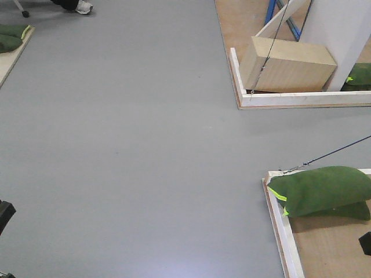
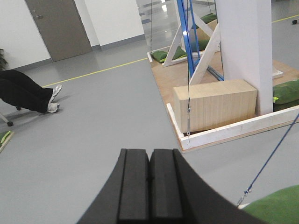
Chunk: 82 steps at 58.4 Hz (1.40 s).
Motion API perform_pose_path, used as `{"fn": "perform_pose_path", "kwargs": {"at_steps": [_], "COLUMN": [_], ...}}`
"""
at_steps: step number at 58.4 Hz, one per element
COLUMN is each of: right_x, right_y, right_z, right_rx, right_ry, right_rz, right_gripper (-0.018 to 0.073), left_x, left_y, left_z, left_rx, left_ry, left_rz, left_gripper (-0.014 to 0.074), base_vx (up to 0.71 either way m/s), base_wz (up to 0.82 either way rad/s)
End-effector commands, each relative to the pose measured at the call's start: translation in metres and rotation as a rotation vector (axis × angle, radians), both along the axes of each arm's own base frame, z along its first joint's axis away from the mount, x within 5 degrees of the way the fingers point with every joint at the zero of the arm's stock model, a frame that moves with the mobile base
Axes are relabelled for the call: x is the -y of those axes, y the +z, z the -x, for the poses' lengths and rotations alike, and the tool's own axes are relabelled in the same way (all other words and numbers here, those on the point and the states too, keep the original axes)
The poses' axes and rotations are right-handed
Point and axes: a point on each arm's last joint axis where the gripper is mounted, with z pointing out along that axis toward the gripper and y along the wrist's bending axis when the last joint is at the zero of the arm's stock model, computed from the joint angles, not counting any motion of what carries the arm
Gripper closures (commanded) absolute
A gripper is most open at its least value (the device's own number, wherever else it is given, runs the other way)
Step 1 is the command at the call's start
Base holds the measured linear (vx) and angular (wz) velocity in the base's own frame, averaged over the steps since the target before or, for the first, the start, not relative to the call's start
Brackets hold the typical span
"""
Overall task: Move to blue door and open it
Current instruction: 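Drive the base forward along the platform toward the blue door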
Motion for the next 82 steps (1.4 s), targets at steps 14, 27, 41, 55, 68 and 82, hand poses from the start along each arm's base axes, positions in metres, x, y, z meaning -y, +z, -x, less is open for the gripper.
{"fn": "perform_pose_path", "kwargs": {"at_steps": [14, 27, 41, 55, 68, 82], "right_x": [0.0004, 0.0004, 0.0004, 0.0004, 0.0004, 0.0004], "right_y": [0.0072, 0.0072, 0.0072, 0.0072, 0.0074, 0.0073], "right_z": [0.0003, 0.0003, 0.0003, 0.0003, 0.0003, 0.0003], "right_rx": [0.093, 0.093, 0.093, 0.093, 0.095, 0.094], "right_ry": [-0.004, -0.004, -0.004, -0.004, -0.004, -0.004], "right_rz": [0.009, 0.009, 0.009, 0.009, 0.009, 0.009], "right_gripper": [0.0561, 0.0561, 0.0561, 0.0561, 0.0561, 0.0561], "left_x": [-0.0002, -0.0002, -0.0002, -0.0002, -0.0002, -0.0002], "left_y": [0.0163, 0.0163, 0.0163, 0.0163, 0.0163, 0.0163], "left_z": [0.0014, 0.0014, 0.0014, 0.0014, 0.0014, 0.0014], "left_rx": [0.108, 0.108, 0.108, 0.108, 0.108, 0.108], "left_ry": [-0.003, -0.003, -0.003, -0.003, -0.003, -0.003], "left_rz": [0.046, 0.046, 0.046, 0.046, 0.046, 0.046], "left_gripper": [0.0524, 0.0524, 0.0524, 0.0524, 0.0524, 0.0524], "base_vx": [0.26, 0.31, 0.35, 0.38, 0.41, 0.42], "base_wz": [0.05, 0.12, -0.01, -0.09, -0.08, -0.06]}}
